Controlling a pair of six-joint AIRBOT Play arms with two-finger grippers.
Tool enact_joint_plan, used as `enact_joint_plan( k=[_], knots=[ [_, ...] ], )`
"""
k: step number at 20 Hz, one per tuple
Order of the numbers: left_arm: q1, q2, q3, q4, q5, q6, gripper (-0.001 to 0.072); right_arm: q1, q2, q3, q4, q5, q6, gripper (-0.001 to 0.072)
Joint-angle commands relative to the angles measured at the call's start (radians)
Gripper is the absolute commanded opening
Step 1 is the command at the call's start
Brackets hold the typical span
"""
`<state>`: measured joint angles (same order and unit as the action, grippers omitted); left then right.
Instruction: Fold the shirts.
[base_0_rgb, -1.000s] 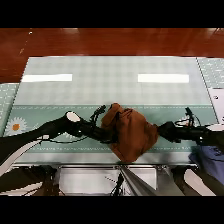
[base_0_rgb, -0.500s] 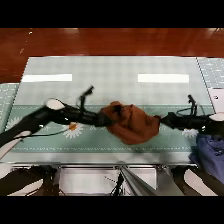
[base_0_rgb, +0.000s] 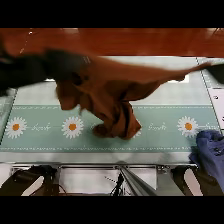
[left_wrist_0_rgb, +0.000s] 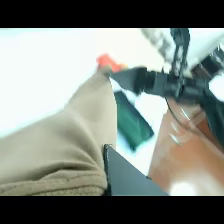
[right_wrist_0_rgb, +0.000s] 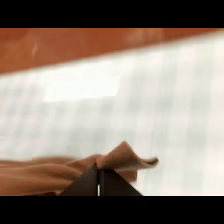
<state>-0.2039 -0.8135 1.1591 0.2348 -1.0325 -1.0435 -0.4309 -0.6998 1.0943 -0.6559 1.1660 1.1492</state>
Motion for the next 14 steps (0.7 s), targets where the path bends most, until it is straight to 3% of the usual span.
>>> enact_joint_plan(
  k=[1,4,6,10,14],
  knots=[
    [0.01,0.053,0.25,0.001,0.045,-0.009,0.003,-0.003,0.069,0.259,0.011,-0.042,0.08,0.0021],
    [0.01,0.055,0.426,0.002,0.045,-0.019,0.003,-0.003,0.074,0.494,0.007,-0.127,0.121,0.002],
    [0.01,0.062,0.511,0.002,0.044,-0.071,0.003,-0.003,0.074,0.629,-0.026,-0.204,0.139,0.0021],
    [0.01,0.104,0.582,0.005,0.046,-0.1,0.003,-0.003,0.074,0.808,-0.199,-0.294,0.187,0.002],
    [0.01,0.12,0.581,0.254,-0.045,-0.271,0.003,0.005,0.031,0.841,-0.24,-0.284,0.187,0.002]
  ],
)
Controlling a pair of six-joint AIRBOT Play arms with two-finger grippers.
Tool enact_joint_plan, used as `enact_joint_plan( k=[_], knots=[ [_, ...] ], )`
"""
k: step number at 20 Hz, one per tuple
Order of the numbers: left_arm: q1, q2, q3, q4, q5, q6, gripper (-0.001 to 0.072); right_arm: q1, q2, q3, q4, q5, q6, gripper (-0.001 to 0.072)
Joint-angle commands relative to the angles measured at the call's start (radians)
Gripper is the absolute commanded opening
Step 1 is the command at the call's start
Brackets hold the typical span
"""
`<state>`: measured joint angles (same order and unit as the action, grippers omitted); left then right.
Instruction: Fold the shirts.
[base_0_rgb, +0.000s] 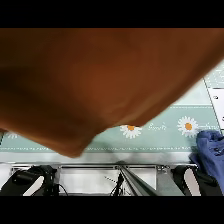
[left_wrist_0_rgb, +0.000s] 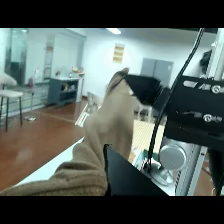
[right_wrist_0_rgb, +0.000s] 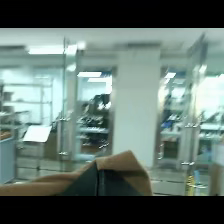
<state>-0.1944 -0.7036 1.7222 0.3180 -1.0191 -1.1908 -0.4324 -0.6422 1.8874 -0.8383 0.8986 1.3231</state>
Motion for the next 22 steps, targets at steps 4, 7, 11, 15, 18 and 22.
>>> enact_joint_plan(
  k=[4,7,11,15,18,22],
  knots=[
    [0.001,-0.047,-0.008,0.437,-0.217,-0.266,0.003,0.04,-0.191,0.048,0.017,0.096,0.001,0.002],
    [0.001,-0.116,-0.087,0.493,-0.25,-0.265,0.003,0.095,-0.369,0.048,0.048,0.173,-0.001,0.002],
    [0.001,-0.239,-0.233,0.564,-0.25,-0.26,0.003,0.227,-0.618,0.048,-0.015,0.276,0.002,0.002],
    [0.001,-0.378,-0.369,0.592,-0.249,-0.205,0.0031,0.357,-0.836,0.048,-0.139,0.332,0.055,0.002],
    [0.001,-0.495,-0.455,0.591,-0.249,-0.198,0.0031,0.405,-0.979,0.048,-0.195,0.419,0.064,0.0022],
    [0.001,-0.62,-0.519,0.591,-0.249,-0.178,0.0031,0.408,-1.094,0.048,-0.259,0.472,0.064,0.0022]
  ],
)
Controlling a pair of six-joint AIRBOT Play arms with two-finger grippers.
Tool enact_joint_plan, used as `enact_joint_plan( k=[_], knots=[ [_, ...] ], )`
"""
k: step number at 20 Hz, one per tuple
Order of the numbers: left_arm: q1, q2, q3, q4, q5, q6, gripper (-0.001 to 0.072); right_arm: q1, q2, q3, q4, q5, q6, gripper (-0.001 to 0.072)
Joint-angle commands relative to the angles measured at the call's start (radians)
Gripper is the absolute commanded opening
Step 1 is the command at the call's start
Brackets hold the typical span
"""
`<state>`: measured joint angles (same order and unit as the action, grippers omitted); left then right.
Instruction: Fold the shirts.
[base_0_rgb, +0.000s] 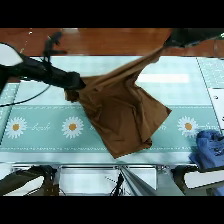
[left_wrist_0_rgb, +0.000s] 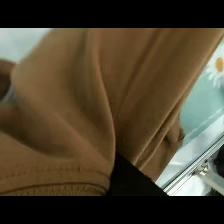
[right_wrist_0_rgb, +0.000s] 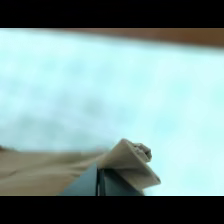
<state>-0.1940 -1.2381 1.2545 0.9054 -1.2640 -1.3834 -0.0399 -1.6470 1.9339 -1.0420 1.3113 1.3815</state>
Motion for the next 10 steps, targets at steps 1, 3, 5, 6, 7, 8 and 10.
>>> enact_joint_plan(
  k=[1,3,5,6,7,8,10],
  knots=[
    [0.0,-0.102,-0.057,0.003,-0.004,0.023,0.0031,0.016,-0.096,0.001,-0.075,0.058,0.006,0.0023],
    [0.0,-0.117,-0.057,0.003,0.002,0.055,0.0031,0.01,-0.082,0.002,-0.091,0.057,0.001,0.0184],
    [0.0,-0.116,-0.056,0.003,0.014,0.068,0.0031,-0.01,-0.038,0.002,-0.095,0.12,-0.029,0.0558],
    [0.0,-0.116,-0.056,0.003,0.014,0.075,0.0031,-0.029,-0.009,0.001,-0.115,0.175,-0.03,0.0554],
    [0.0,-0.116,-0.056,0.003,0.014,0.092,0.0031,-0.047,0.017,0.001,-0.163,0.236,-0.03,0.054],
    [0.0,-0.116,-0.056,0.003,0.014,0.096,0.0031,-0.067,0.04,0.001,-0.261,0.317,-0.027,0.0486],
    [0.0,-0.116,-0.056,0.003,0.013,0.113,0.0031,-0.122,0.09,-0.043,-0.433,0.419,0.032,0.048]
  ],
)
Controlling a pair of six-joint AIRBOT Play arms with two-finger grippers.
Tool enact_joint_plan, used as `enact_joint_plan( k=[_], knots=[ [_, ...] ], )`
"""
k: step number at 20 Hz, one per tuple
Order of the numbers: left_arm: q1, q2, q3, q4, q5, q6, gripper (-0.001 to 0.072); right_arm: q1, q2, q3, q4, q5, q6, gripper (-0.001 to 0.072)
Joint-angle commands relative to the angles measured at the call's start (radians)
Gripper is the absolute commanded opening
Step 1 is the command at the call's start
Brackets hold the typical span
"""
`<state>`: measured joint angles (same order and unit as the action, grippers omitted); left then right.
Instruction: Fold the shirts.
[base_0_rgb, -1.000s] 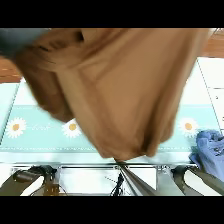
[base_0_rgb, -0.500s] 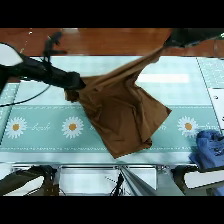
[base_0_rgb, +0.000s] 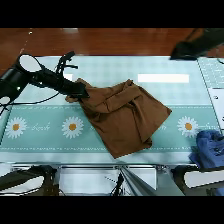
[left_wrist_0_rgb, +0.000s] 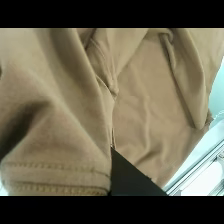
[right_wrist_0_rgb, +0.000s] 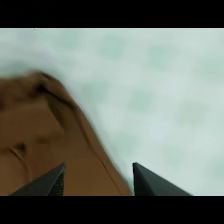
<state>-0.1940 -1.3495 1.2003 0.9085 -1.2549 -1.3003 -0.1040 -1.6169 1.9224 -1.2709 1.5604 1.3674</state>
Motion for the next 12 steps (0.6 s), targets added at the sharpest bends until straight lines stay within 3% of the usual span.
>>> enact_joint_plan(
  k=[1,5,7,12],
  knots=[
    [0.0,-0.005,-0.002,-0.003,0.003,0.029,0.0031,-0.098,0.098,-0.091,-0.185,0.185,0.062,0.048],
    [0.0,-0.005,-0.002,-0.003,-0.007,0.037,0.0031,-0.224,0.373,-0.631,-0.034,0.132,0.046,0.049],
    [0.0,-0.005,-0.002,-0.003,-0.007,0.062,0.0031,-0.244,0.542,-0.955,0.107,0.01,0.011,0.0607],
    [0.0,-0.005,-0.002,-0.003,-0.007,0.063,0.0031,-0.231,0.793,-1.516,0.429,-0.322,0.001,0.0611]
  ],
)
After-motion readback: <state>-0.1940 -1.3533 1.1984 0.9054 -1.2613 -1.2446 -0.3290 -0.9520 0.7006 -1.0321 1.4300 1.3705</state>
